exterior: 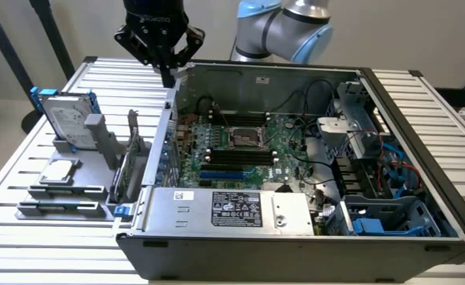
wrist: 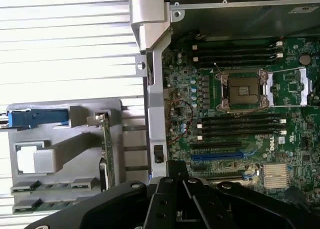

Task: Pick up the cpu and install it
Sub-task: 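Reach for the cpu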

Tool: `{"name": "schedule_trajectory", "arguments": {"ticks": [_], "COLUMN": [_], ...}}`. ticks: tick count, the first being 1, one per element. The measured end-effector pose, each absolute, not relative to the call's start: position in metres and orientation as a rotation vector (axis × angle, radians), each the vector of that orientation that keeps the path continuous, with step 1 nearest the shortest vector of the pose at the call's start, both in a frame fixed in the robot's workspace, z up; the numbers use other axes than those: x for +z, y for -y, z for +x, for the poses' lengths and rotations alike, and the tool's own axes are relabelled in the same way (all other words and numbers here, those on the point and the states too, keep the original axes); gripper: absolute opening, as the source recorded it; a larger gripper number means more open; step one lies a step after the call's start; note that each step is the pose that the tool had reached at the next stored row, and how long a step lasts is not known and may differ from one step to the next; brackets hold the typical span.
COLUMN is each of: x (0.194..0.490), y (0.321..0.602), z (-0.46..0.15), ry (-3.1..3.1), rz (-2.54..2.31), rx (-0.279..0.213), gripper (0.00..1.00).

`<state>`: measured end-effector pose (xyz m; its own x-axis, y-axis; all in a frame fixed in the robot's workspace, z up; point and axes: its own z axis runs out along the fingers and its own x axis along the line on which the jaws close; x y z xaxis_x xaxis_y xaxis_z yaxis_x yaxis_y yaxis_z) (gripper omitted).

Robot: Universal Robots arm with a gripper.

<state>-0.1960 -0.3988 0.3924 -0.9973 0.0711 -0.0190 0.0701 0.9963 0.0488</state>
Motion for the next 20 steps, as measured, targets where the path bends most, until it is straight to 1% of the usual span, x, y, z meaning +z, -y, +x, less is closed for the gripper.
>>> {"name": "schedule_trajectory", "arguments": {"ticks": [20], "x": [0.385], "y": [0.399], "z": [-0.287], "ry": [-3.118], "rz": [0.11], "rx": [0.07], "gripper": [0.11]}}
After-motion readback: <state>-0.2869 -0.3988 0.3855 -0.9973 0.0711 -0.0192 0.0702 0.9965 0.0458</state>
